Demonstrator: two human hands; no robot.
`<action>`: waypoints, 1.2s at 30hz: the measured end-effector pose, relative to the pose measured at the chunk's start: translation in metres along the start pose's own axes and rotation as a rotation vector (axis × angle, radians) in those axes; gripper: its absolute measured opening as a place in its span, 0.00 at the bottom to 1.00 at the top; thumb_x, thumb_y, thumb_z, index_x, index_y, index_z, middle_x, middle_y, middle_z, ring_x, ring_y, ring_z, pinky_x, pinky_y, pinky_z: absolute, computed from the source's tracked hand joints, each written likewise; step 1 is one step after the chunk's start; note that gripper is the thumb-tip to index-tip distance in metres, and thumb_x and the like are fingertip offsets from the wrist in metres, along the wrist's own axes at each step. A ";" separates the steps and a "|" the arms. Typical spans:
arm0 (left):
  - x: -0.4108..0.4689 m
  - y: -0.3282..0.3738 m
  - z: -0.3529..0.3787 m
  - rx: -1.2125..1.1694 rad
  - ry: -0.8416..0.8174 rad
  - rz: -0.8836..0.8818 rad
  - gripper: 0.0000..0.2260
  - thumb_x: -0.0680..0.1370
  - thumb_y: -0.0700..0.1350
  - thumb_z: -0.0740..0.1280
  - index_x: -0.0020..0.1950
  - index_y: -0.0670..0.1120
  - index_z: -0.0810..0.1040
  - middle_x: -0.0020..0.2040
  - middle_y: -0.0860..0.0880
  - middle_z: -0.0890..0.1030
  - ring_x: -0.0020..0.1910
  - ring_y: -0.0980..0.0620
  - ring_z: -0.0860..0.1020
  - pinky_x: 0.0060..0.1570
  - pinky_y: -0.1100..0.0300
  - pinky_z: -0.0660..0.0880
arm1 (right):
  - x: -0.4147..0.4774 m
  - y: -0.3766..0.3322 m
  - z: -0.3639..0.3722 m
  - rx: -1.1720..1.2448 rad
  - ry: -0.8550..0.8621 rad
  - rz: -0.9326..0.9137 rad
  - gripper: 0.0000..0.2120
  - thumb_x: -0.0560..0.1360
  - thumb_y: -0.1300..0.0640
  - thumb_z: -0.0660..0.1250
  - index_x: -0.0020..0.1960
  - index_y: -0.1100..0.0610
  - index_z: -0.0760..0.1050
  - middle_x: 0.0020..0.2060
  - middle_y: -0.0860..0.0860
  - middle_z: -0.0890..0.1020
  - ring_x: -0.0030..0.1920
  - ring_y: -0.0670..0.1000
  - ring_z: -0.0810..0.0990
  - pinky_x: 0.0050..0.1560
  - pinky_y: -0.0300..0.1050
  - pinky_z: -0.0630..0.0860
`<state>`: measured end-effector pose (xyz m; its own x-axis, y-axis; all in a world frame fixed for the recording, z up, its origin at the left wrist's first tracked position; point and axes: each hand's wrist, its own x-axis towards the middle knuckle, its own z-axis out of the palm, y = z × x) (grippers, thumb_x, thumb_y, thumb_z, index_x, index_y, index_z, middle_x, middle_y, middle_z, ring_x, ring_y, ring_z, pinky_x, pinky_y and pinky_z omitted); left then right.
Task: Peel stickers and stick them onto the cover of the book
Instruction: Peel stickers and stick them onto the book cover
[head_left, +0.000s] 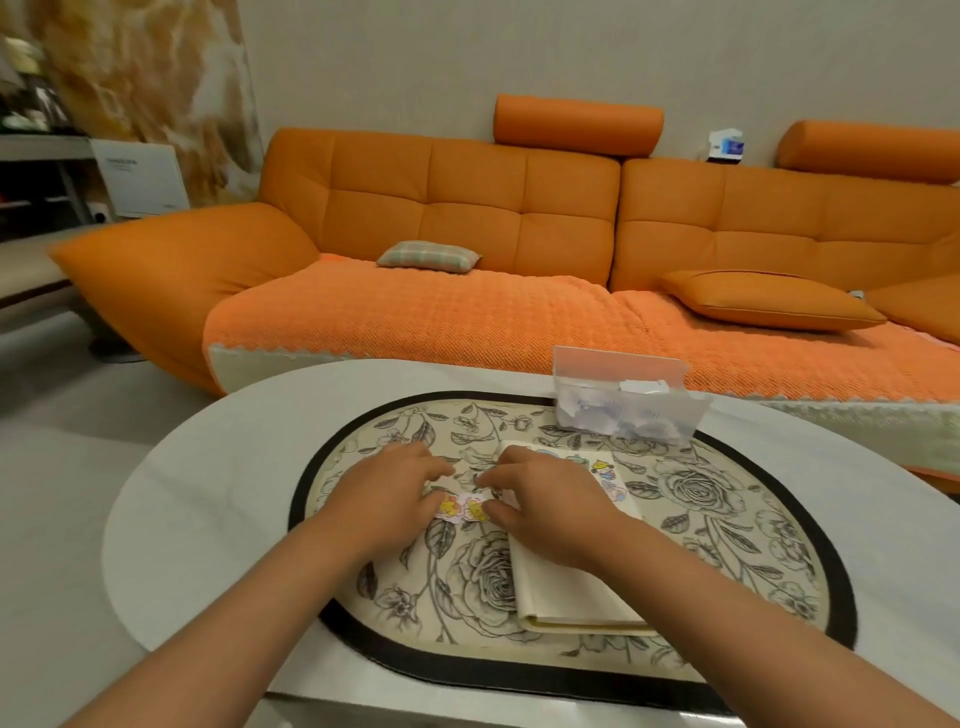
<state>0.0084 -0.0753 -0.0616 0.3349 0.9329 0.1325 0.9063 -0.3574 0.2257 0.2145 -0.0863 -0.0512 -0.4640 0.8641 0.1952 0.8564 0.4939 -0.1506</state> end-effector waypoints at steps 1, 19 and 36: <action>0.000 -0.002 0.001 -0.016 -0.020 0.003 0.18 0.83 0.54 0.61 0.73 0.58 0.71 0.63 0.58 0.73 0.66 0.56 0.69 0.59 0.56 0.72 | 0.004 -0.001 0.003 -0.015 -0.013 -0.009 0.17 0.81 0.45 0.62 0.68 0.46 0.76 0.61 0.45 0.77 0.58 0.51 0.78 0.51 0.47 0.74; -0.004 -0.008 0.000 -0.038 -0.079 0.019 0.15 0.79 0.58 0.67 0.64 0.57 0.80 0.60 0.58 0.75 0.63 0.56 0.70 0.59 0.52 0.75 | 0.015 -0.009 0.010 -0.223 -0.061 -0.148 0.12 0.81 0.50 0.59 0.47 0.50 0.81 0.44 0.45 0.79 0.44 0.50 0.79 0.39 0.45 0.74; -0.011 0.028 -0.026 -0.961 -0.096 -0.318 0.11 0.82 0.50 0.64 0.50 0.47 0.84 0.42 0.55 0.87 0.37 0.55 0.81 0.37 0.60 0.72 | -0.002 -0.004 -0.003 0.020 0.550 -0.156 0.10 0.76 0.46 0.65 0.44 0.47 0.84 0.41 0.41 0.81 0.33 0.44 0.78 0.27 0.40 0.72</action>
<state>0.0234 -0.0965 -0.0320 0.1722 0.9755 -0.1369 0.3802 0.0624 0.9228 0.2127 -0.0901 -0.0479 -0.3937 0.6059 0.6913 0.7802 0.6179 -0.0973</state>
